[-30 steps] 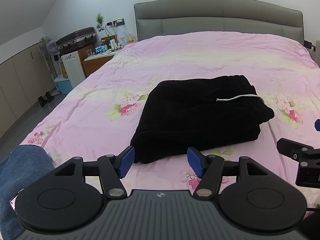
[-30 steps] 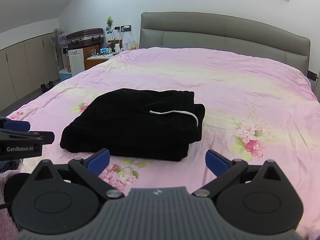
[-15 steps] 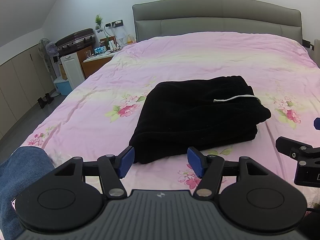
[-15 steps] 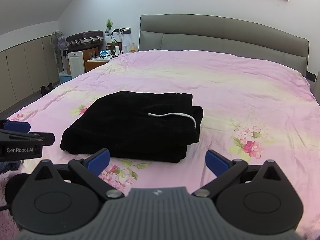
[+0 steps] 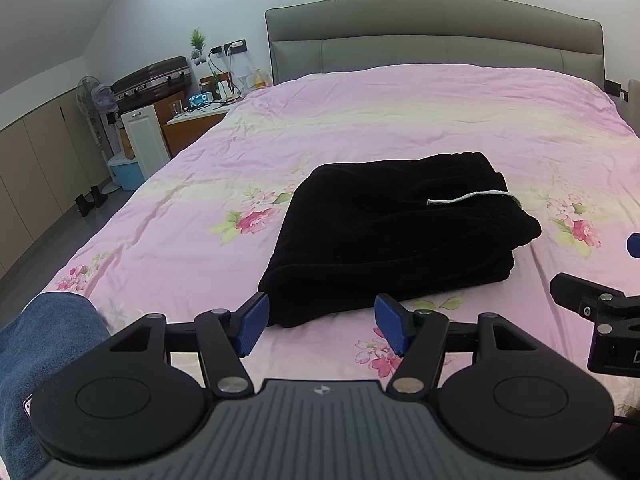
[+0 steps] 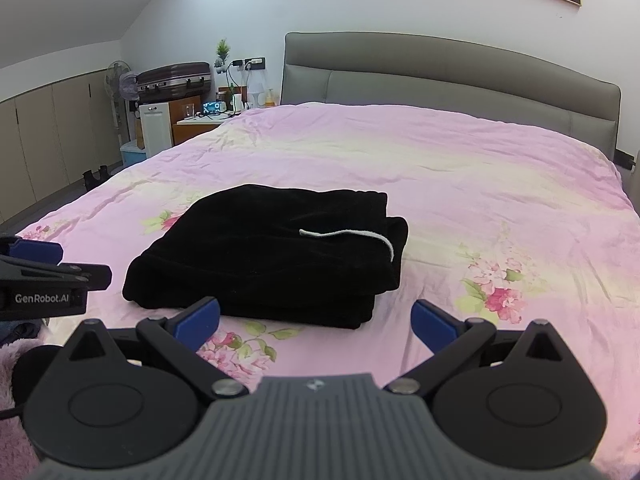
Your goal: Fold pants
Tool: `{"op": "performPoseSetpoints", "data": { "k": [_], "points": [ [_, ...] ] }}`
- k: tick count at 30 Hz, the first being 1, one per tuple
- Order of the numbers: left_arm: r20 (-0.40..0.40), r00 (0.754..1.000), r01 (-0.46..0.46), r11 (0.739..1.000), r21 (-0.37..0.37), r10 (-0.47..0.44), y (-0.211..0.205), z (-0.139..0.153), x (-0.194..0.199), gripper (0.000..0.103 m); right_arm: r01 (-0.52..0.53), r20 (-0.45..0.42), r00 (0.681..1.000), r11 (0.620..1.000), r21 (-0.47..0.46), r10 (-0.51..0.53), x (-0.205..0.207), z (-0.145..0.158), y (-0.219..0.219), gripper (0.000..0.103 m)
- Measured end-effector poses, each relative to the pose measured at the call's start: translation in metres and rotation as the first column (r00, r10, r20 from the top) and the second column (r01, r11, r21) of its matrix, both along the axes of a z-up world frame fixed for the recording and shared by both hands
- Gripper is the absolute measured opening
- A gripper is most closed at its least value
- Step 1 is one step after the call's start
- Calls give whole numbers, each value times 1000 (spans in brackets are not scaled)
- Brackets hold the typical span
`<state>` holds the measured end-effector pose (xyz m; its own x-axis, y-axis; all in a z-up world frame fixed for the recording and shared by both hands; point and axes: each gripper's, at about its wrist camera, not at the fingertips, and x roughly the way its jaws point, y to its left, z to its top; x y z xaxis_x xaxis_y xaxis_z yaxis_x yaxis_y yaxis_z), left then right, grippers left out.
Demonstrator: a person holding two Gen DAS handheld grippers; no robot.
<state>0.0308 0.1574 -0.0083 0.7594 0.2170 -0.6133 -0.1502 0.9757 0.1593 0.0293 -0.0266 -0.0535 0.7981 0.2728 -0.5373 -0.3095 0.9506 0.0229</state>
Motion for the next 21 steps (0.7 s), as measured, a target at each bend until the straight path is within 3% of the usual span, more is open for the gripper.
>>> {"op": "performPoseSetpoints", "data": {
  "k": [21],
  "points": [
    [-5, 1000, -4, 1000, -6, 4, -3, 5, -3, 72, -21, -12, 1000, 1000, -4, 21, 0, 1, 0, 98]
  ]
}}
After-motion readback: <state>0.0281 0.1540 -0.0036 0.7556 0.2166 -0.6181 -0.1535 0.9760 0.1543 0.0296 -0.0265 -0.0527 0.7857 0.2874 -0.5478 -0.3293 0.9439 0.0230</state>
